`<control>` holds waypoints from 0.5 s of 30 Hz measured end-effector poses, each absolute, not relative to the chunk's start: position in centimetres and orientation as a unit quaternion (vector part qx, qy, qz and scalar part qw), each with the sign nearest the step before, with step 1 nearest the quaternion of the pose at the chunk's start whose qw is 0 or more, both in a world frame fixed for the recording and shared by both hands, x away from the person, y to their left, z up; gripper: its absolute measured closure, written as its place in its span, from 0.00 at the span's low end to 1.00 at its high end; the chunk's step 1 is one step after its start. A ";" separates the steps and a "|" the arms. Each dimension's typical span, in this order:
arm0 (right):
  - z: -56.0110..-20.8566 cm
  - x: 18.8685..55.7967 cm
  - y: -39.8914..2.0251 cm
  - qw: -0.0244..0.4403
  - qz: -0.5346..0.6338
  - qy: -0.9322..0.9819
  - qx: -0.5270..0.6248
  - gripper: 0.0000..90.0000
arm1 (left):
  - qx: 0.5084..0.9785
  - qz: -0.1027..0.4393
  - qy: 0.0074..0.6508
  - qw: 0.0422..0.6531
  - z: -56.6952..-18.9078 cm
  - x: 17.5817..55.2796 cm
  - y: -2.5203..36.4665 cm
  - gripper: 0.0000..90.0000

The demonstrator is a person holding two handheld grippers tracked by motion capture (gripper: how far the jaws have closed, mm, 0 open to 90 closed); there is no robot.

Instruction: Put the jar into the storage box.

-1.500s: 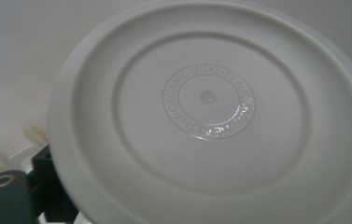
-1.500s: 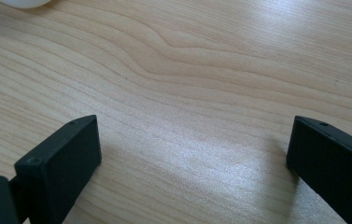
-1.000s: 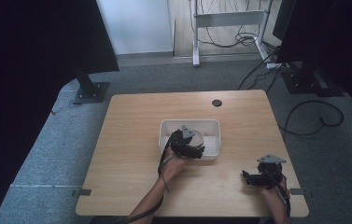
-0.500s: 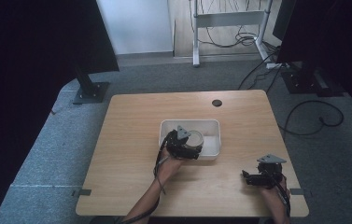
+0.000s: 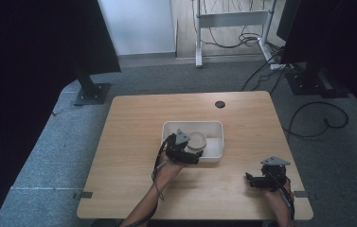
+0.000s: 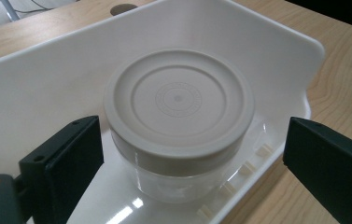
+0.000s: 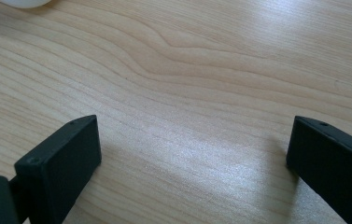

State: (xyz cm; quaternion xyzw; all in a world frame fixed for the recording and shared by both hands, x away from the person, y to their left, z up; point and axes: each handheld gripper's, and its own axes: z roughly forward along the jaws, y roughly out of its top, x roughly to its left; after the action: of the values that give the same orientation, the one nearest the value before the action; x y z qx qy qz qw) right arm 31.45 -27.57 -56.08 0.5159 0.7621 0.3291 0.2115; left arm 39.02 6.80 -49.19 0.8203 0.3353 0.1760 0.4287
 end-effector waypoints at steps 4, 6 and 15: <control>-56.1 31.5 -27.6 0.211 0.329 0.762 0.516 0.03 | 0.821 0.175 0.330 0.432 -49.0 38.6 6.9 0.06; -56.1 31.4 -27.6 0.211 0.329 0.762 0.516 0.03 | 0.822 0.174 0.327 0.433 -48.9 38.4 6.9 0.06; -56.1 31.4 -27.6 0.212 0.329 0.762 0.516 0.03 | 0.825 0.167 0.314 0.440 -48.9 37.5 7.5 0.06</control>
State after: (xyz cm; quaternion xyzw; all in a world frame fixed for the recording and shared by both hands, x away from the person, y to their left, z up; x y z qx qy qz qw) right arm 31.45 -27.58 -56.08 0.5155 0.7624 0.3289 0.2115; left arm 37.52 7.50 -48.88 0.8246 0.3140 0.1670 0.4400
